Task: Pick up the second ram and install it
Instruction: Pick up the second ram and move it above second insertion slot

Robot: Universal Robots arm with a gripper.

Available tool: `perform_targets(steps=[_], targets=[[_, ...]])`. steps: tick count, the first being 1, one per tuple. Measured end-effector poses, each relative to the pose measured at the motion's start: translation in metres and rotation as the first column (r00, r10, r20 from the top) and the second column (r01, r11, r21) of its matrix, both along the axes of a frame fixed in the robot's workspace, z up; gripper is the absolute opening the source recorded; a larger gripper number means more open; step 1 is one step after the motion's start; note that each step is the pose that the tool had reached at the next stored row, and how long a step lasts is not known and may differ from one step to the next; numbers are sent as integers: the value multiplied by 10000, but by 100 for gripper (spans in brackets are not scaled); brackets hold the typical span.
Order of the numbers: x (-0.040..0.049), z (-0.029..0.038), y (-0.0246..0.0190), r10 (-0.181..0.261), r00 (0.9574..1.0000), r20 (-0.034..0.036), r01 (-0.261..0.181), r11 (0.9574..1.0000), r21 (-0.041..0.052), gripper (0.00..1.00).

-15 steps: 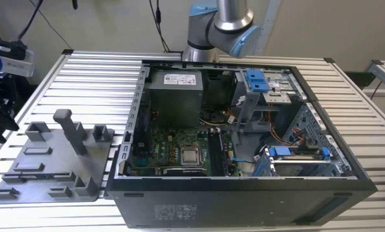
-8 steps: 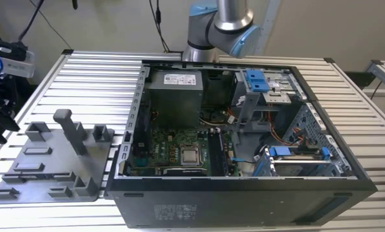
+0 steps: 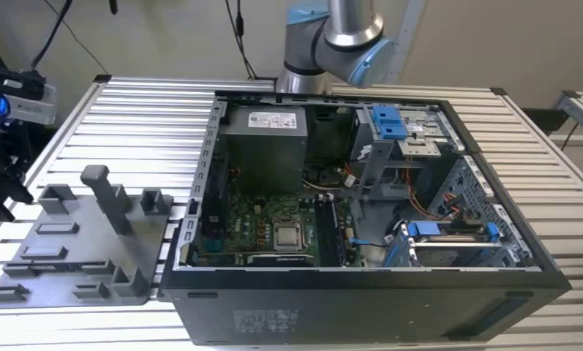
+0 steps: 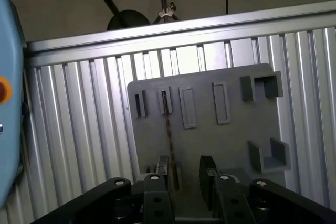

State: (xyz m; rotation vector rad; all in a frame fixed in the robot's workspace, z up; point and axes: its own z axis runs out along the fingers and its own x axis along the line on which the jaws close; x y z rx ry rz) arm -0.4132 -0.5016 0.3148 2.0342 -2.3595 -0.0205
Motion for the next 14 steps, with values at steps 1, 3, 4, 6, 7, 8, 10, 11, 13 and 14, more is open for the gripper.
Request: perform_targets(steps=[1, 3, 4, 6, 7, 8, 10, 11, 13, 14], targets=[[0, -12, 0, 5, 10000, -1, -5, 10000, 0, 38], [0, -35, 0, 17, 10000, 0, -17, 10000, 0, 38], [0, -47, 0, 25, 10000, -1, -25, 10000, 0, 38], [0, -68, 0, 46, 10000, 0, -46, 10000, 0, 38], [1, -77, 0, 58, 10000, -1, -58, 10000, 0, 38], [1, -88, 0, 71, 10000, 0, -71, 10000, 0, 38], [1, -108, 0, 93, 10000, 0, -93, 10000, 0, 38], [1, -118, 0, 103, 9999, -1, -103, 9999, -1, 38], [2, -136, 0, 115, 9999, 0, -115, 9999, 0, 38], [2, -144, 0, 117, 9999, 0, -117, 9999, 0, 38]])
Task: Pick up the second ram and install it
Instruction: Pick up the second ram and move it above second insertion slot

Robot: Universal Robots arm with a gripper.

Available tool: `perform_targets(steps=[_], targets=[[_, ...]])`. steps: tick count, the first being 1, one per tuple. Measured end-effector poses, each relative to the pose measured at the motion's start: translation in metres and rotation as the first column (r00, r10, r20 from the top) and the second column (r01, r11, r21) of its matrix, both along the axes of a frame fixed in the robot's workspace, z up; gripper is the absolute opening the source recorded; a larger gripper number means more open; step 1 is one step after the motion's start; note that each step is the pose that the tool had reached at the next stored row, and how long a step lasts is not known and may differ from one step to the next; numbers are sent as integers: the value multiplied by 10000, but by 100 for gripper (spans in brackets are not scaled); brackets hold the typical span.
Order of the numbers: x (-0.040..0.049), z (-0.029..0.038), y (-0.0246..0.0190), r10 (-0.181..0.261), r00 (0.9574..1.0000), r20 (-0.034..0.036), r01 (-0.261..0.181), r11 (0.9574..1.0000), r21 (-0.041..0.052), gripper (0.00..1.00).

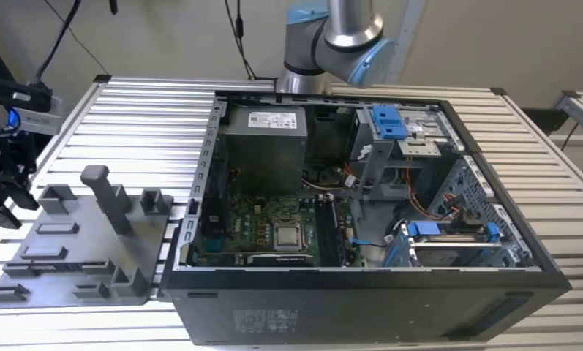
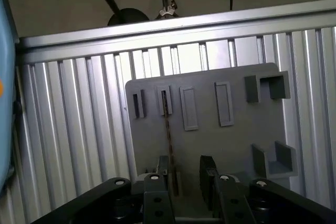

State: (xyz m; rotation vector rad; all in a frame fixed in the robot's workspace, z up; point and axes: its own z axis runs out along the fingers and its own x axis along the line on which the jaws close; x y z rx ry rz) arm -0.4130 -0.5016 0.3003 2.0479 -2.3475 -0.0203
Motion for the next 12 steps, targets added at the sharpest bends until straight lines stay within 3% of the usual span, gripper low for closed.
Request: perform_targets(steps=[12], targets=[[0, -90, 0, 1, 10000, 0, -1, 10000, 0, 38]])
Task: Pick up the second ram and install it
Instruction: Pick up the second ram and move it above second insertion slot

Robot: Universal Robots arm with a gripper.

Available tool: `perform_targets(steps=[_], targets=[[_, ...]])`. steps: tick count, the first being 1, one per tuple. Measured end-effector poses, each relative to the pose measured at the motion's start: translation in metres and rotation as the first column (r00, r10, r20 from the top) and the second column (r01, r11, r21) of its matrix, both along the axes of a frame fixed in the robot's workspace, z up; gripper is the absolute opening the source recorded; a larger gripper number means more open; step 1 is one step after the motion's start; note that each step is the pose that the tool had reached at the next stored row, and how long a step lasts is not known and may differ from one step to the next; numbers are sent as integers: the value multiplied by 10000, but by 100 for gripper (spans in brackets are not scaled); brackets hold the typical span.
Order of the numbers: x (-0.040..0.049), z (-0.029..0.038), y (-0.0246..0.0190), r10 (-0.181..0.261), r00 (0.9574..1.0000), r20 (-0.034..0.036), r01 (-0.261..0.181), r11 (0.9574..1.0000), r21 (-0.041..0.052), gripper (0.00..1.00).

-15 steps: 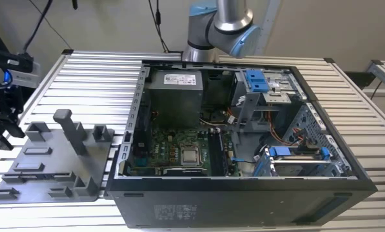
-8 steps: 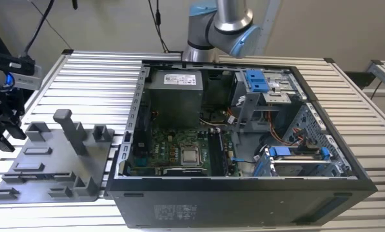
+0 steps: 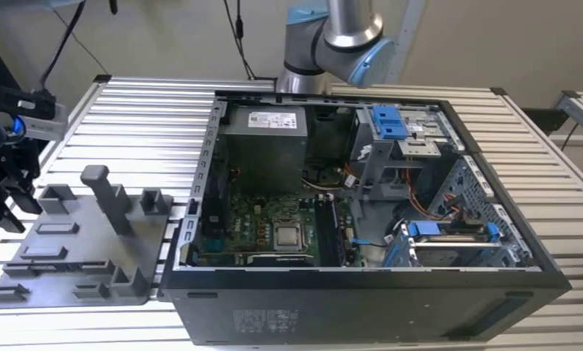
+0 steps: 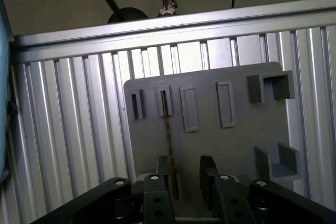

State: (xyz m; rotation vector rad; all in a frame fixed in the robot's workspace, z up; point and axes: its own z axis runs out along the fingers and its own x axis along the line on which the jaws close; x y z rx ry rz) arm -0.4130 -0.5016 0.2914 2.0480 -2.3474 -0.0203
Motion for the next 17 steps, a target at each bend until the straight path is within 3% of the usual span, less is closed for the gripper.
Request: perform_targets(steps=[17], targets=[[0, -150, -1, 2, 10000, 11, -2, 10000, 0, 38]])
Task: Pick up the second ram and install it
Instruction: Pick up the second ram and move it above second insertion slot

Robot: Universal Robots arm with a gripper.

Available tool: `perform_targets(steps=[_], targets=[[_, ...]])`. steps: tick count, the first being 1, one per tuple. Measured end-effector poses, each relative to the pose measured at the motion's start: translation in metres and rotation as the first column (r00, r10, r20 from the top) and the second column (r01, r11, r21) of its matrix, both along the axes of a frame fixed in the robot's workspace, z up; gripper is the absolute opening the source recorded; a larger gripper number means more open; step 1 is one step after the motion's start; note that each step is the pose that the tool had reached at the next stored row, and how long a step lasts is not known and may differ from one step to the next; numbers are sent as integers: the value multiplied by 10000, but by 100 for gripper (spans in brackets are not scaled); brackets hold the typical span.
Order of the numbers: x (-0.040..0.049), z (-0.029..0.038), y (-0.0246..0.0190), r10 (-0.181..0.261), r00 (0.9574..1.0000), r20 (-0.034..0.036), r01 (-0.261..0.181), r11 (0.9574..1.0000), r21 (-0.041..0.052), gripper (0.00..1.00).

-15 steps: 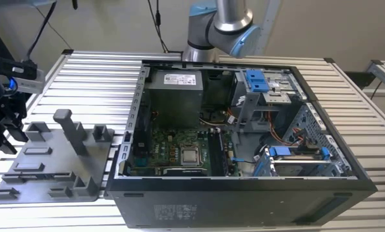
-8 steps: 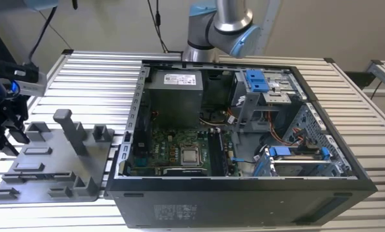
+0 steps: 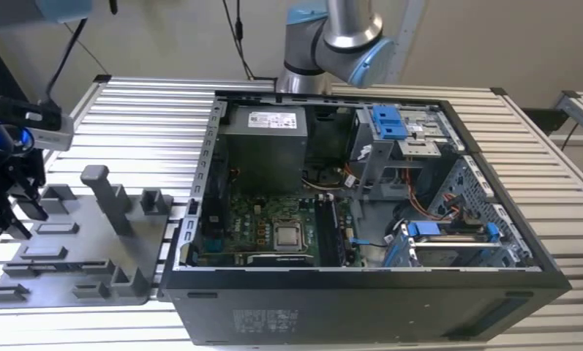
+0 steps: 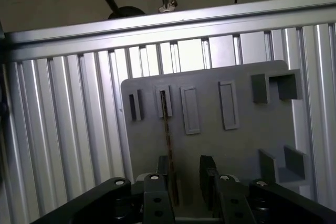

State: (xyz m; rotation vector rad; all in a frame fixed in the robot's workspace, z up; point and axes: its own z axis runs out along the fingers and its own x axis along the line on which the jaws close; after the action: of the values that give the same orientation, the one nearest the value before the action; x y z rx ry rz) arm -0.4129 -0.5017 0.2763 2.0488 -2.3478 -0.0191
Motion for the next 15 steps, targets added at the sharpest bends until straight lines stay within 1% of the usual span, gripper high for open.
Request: perform_targets(steps=[6, 10, 15], targets=[[0, -74, -3, 16, 10000, 41, -16, 10000, -20, 38], [0, -119, -12, 35, 10000, 62, -34, 10000, -40, 38], [0, -165, -22, 81, 9999, 116, -80, 9999, -76, 38]])
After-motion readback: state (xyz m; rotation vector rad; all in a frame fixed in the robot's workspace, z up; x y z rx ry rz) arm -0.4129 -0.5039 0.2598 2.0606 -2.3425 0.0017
